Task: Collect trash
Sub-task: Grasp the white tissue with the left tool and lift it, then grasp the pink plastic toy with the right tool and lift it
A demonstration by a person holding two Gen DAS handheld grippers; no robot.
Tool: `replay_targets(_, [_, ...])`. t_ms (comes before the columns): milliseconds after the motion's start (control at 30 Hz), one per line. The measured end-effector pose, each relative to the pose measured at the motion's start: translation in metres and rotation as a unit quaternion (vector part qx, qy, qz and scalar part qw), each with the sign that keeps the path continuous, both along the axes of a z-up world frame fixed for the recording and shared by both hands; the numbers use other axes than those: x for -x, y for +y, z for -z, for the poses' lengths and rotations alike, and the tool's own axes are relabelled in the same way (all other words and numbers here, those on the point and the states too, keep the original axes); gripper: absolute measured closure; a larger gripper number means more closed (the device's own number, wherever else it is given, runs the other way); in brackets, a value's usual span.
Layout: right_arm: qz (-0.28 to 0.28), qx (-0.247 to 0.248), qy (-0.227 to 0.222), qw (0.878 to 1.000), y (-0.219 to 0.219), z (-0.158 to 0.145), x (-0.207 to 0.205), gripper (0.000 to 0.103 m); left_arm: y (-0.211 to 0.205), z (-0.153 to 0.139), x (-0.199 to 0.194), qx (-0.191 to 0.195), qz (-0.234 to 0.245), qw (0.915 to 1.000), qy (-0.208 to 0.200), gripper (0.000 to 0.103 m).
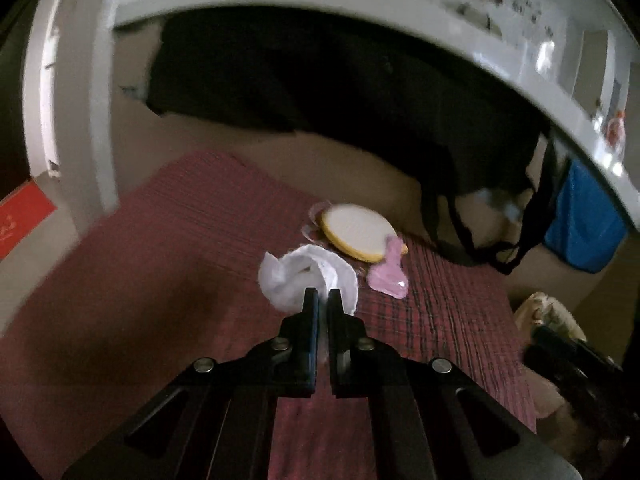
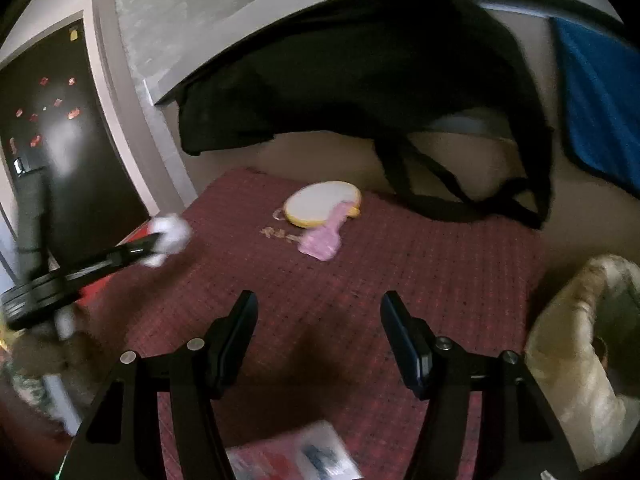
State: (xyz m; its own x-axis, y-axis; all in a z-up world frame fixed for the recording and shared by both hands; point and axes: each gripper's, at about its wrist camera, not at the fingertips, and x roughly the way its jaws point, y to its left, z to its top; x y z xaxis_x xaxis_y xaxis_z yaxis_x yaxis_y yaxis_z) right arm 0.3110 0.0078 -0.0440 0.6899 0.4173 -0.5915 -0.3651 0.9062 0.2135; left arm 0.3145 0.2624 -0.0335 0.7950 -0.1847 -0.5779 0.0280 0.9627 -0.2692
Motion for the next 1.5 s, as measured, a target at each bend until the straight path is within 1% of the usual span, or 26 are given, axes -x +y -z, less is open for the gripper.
replay_targets(133, [-0.01,0.009,0.021,1.0,0.036,0.002,-0.032,0.042,0.041,-0.023,0.037,0.008,-0.018,0.9995,-0.026,0.099])
replay_targets(233, [-0.004,0.03,0.052,0.998,0.061,0.012,-0.067,0.042,0.06,-0.026,0.057,0.014,-0.025,0.999,-0.033,0.099])
replay_targets(333, [0.005,0.054,0.074,0.996,0.08,0.022,-0.104,0.042,0.071,-0.018,0.07,0.021,-0.028,0.9986,-0.04,0.099])
replay_targets(433, [0.017,0.087,0.071,0.994,0.09,0.031,-0.134,0.042,0.083,-0.004,0.074,0.022,-0.038,0.9981,-0.044,0.099])
replay_targets(500, [0.03,0.106,0.074,0.991,0.09,0.038,-0.154,0.042,0.092,0.01,0.069,0.042,-0.041,0.9978,-0.031,0.099])
replay_targets(600, [0.046,0.087,0.102,0.99,0.082,0.049,-0.185,0.042,0.103,0.022,0.063,0.065,-0.044,0.9968,-0.017,0.099])
replay_targets(700, [0.057,0.067,0.109,0.99,0.078,0.051,-0.206,0.042,0.11,0.029,0.058,0.079,-0.044,0.9958,-0.013,0.099])
replay_targets(800, [0.059,0.071,0.108,0.99,0.082,0.055,-0.223,0.042,0.111,0.033,0.056,0.086,-0.042,0.9953,-0.012,0.099])
replay_targets(867, [0.056,0.077,0.117,0.989,0.087,0.062,-0.234,0.042,0.11,0.034,0.053,0.087,-0.038,0.9954,-0.013,0.099])
replay_targets(900, [0.054,0.07,0.12,0.989,0.088,0.064,-0.238,0.042,0.111,0.035,0.052,0.088,-0.037,0.9954,-0.012,0.099])
replay_targets(933, [0.051,0.062,0.119,0.99,0.088,0.064,-0.239,0.041,0.112,0.036,0.051,0.089,-0.036,0.9953,-0.011,0.099])
replay_targets(1000, [0.034,0.055,0.125,0.99,0.092,0.064,-0.239,0.041,0.114,0.038,0.047,0.092,-0.035,0.9951,-0.007,0.099])
replay_targets(1067, [-0.009,0.062,0.132,0.989,0.103,0.062,-0.231,0.052,0.115,0.039,0.045,0.093,-0.035,0.995,-0.005,0.099])
replay_targets(1133, [-0.048,0.089,0.13,0.986,0.117,0.061,-0.215,0.055,0.115,0.04,0.043,0.095,-0.035,0.9948,-0.004,0.099])
replay_targets(1167, [-0.073,0.096,0.133,0.984,0.124,0.06,-0.204,0.058,0.115,0.041,0.042,0.097,-0.034,0.9947,-0.004,0.099])
replay_targets(1233, [-0.109,0.094,0.145,0.979,0.133,0.059,-0.184,0.063,0.114,0.041,0.042,0.1,-0.036,0.9943,-0.004,0.099])
replay_targets(1300, [-0.144,0.088,0.154,0.974,0.14,0.057,-0.161,0.064,0.113,0.04,0.044,0.102,-0.035,0.9941,-0.004,0.099])
replay_targets(1333, [-0.157,0.088,0.157,0.971,0.143,0.057,-0.151,0.066,0.112,0.039,0.046,0.103,-0.035,0.9941,-0.005,0.099])
replay_targets(1433, [-0.206,0.078,0.175,0.96,0.148,0.057,-0.112,0.069,0.109,0.037,0.052,0.106,-0.032,0.9938,-0.005,0.099])
replay_targets(1500, [-0.231,0.08,0.177,0.953,0.15,0.054,-0.088,0.07,0.107,0.035,0.057,0.105,-0.031,0.994,-0.007,0.099])
